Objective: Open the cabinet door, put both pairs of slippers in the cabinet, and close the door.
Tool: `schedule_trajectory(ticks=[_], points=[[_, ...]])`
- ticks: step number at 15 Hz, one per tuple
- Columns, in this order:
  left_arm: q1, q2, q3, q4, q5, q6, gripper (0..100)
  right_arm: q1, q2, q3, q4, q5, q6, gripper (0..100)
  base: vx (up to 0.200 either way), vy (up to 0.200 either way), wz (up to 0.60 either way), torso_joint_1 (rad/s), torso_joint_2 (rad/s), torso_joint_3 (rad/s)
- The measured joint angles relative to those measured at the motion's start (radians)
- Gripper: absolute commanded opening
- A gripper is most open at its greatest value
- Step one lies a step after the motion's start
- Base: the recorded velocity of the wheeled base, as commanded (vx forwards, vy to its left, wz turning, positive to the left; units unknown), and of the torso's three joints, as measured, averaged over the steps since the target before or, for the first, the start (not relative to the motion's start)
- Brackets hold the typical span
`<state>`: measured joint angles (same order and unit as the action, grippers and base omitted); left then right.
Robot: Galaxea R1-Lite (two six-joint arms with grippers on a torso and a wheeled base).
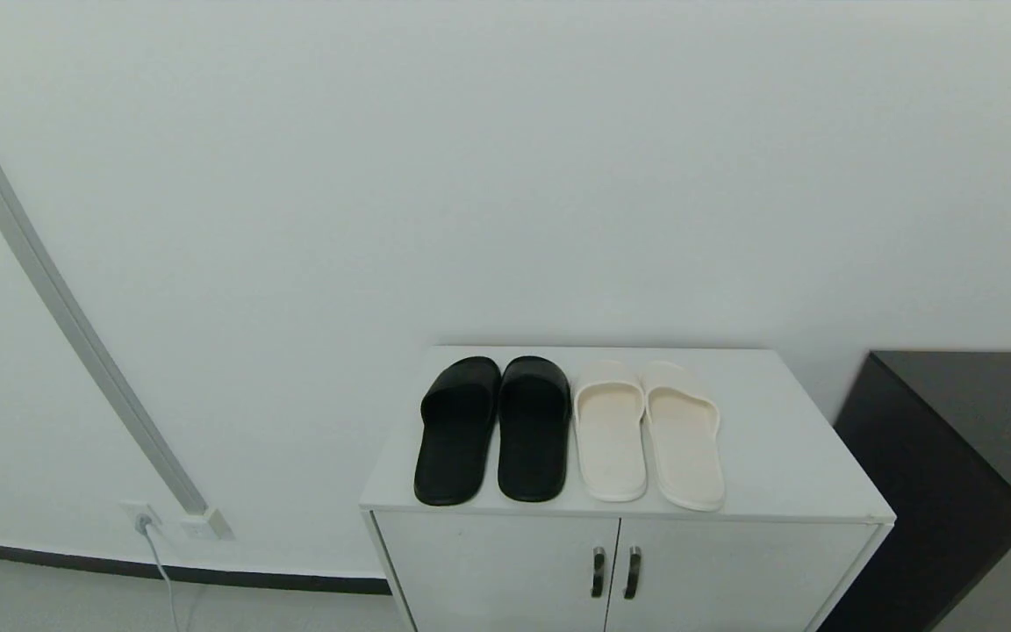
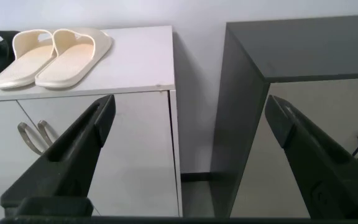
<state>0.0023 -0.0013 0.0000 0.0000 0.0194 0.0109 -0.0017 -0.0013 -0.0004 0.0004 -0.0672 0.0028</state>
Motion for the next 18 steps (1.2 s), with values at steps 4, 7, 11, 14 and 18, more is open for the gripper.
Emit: schedule_trajectory(ticks=[4,7,11,14,18], points=[[0.0,0.0,0.0,0.0,0.0,0.0,0,0.0,0.0,0.0,0.0,0.001,-0.012,100,0.0,0.0,0.0,0.0,0.0,0.0],[0.0,0.0,0.0,0.0,0.0,0.0,0,0.0,0.0,0.0,-0.001,0.001,-0.014,100,0.0,0.0,0.0,0.0,0.0,0.0],[0.0,0.0,0.0,0.0,0.0,0.0,0,0.009,0.017,-0.103,0.008,0.002,0.074,100,0.0,0.0,0.0,0.0,0.0,0.0],[0.001,0.0,0.0,0.0,0.0,0.0,0,0.043,0.143,-0.32,0.114,0.069,0.095,100,0.0,0.0,0.0,0.0,0.0,0.0],[0.0,0.0,0.0,0.0,0.0,0.0,0,0.077,0.473,-0.333,-0.034,0.163,0.087,100,0.0,0.0,0.0,0.0,0.0,0.0]])
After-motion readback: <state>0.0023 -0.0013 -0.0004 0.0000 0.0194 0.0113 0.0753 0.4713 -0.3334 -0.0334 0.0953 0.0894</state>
